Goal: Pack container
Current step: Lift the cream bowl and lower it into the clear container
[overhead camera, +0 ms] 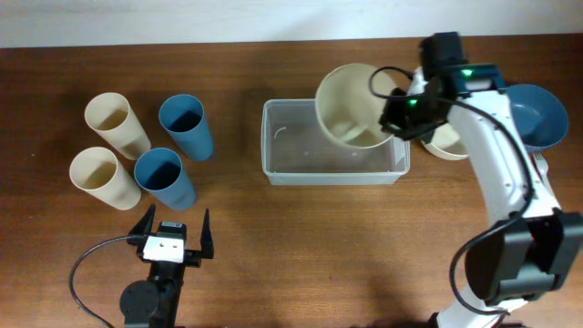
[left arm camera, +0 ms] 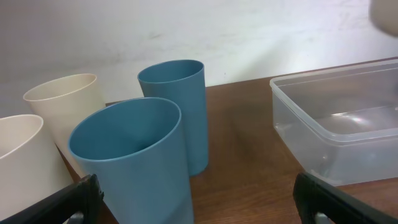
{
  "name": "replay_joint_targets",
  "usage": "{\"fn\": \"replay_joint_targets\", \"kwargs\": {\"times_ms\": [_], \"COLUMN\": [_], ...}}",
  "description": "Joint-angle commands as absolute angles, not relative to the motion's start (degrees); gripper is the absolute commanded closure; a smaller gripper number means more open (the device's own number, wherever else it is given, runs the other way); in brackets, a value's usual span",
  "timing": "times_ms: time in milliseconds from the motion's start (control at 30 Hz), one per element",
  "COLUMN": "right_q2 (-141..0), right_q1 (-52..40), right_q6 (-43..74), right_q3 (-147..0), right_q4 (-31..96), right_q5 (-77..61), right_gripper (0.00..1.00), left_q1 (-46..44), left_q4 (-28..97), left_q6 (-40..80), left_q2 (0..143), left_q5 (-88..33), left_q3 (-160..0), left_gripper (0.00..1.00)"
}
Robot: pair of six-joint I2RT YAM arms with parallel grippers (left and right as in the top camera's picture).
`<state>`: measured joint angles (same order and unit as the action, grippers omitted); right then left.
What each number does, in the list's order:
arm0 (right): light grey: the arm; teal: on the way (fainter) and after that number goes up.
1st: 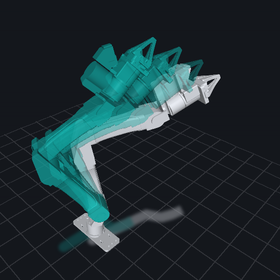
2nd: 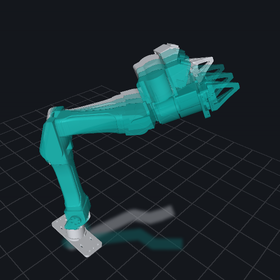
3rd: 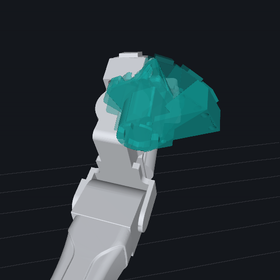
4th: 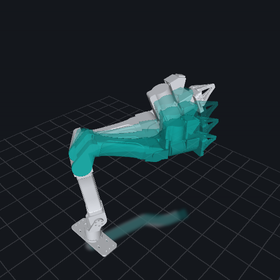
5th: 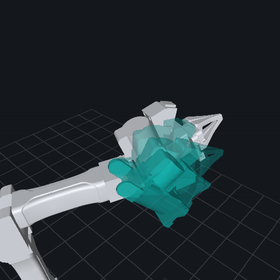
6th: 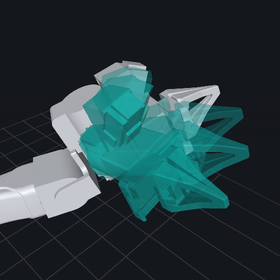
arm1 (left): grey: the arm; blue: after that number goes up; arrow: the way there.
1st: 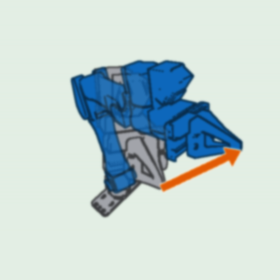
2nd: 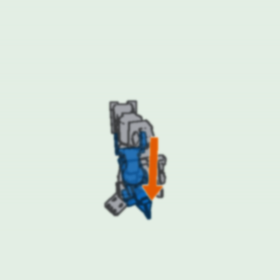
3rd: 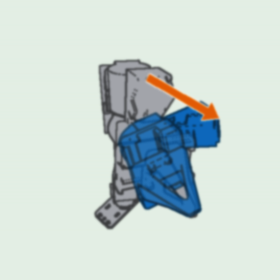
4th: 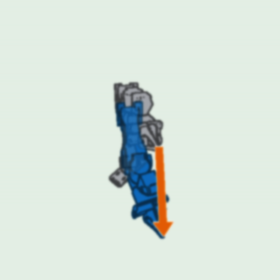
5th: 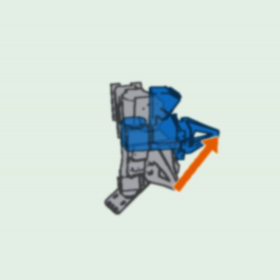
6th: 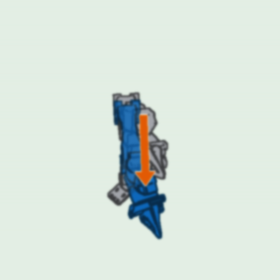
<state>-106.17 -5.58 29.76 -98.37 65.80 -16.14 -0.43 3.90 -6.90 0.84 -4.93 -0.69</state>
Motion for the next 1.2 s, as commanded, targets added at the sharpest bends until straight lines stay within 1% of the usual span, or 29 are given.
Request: {"fn": "replay_joint_targets", "kwargs": {"times_ms": [0, 267, 400, 933, 1167], "right_q2": [-108.6, -113.0, -114.8, -119.0, -119.4], "right_q1": [-7.8, -7.8, -7.8, -7.7, -7.0], "right_q6": [29.4, 28.9, 27.2, 27.0, 27.0], "right_q3": [-99.7, -99.7, -99.7, -99.6, -99.6], "right_q4": [65.8, 65.8, 65.8, 64.1, 63.9], "right_q5": [-11.1, -4.5, -4.5, -7.0, -6.8], "right_gripper": [0.96, 0.96, 0.96, 0.96, 0.95], "left_q1": [-0.6, -0.6, -0.6, -0.6, -0.6], "left_q4": [4.3, 4.3, 4.3, 4.3, 4.3], "left_q6": [-7.8, -7.8, -7.8, -7.8, -7.8], "left_q2": [0.4, 0.4, 0.4, 0.4, 0.4], "left_q5": [-4.7, -4.7, -4.7, -4.7, -4.7], "left_q3": [-0.5, -0.5, -0.5, -0.5, -0.5], "left_gripper": [0.0, 0.0, 0.0, 0.0, 0.0]}}
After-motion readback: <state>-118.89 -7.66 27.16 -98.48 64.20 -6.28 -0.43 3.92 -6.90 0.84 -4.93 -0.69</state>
